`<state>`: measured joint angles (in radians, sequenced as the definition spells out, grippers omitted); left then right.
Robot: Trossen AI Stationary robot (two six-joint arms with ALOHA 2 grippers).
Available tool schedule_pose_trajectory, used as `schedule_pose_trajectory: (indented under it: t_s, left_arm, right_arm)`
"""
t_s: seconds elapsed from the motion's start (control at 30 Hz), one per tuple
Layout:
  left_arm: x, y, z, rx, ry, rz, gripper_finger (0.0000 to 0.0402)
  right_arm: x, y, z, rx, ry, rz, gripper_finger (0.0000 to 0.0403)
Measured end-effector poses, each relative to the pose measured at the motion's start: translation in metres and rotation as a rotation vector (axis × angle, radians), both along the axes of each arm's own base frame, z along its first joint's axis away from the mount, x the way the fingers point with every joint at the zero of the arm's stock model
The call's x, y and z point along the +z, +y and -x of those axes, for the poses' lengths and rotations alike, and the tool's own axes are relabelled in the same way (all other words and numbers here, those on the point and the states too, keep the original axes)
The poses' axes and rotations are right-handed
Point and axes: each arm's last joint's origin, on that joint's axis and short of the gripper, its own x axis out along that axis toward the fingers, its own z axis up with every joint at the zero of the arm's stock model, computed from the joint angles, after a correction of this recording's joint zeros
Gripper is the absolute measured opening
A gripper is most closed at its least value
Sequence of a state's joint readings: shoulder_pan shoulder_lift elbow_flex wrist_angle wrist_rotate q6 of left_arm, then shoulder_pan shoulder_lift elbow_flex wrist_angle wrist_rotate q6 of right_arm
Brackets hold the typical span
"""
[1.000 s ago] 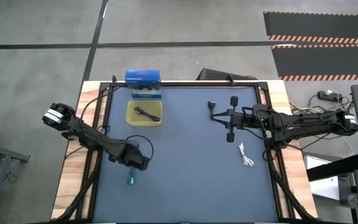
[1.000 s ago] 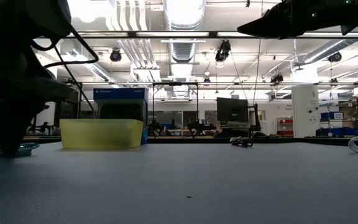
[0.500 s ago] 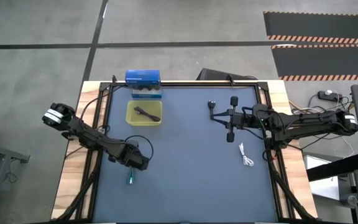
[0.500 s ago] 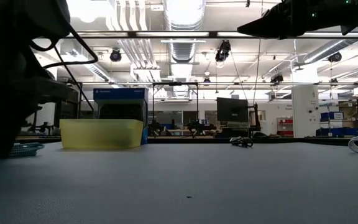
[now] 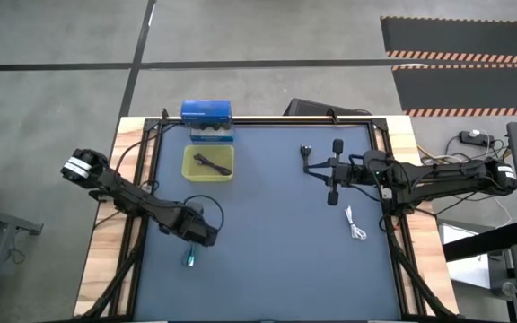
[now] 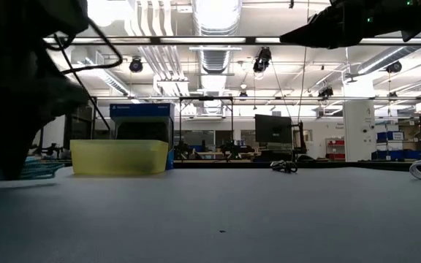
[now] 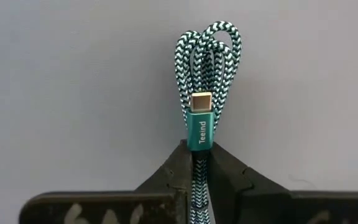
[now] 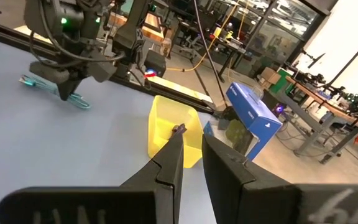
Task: Pick and place USB-C Cables
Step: Put the green charger cable into the yellow bin
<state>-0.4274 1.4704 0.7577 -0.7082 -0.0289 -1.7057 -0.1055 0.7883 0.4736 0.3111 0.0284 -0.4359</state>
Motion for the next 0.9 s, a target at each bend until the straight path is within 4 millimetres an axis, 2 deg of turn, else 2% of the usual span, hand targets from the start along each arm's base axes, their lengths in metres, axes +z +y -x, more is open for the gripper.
schedule_pose_trajectory:
  t_s: [0.3, 0.6, 0.9]
  left_arm:
    - [0.032, -0.009, -0.022, -0.174, -0.100, 0.074, 0.0015]
    - [0.079, -0.017, -0.046, -0.640, -0.304, 0.010, 0.0015]
    - [0.114, -0.006, -0.061, -0.909, -0.403, -0.105, 0.0015]
  right_arm:
    - [0.001, 0.000, 0.000, 0.002, -0.010, 0.022, 0.0052]
    - [0.006, 0.000, 0.000, 0.003, -0.025, 0.040, 0.0052]
    - [0.006, 0.000, 0.000, 0.004, -0.026, 0.053, 0.0052]
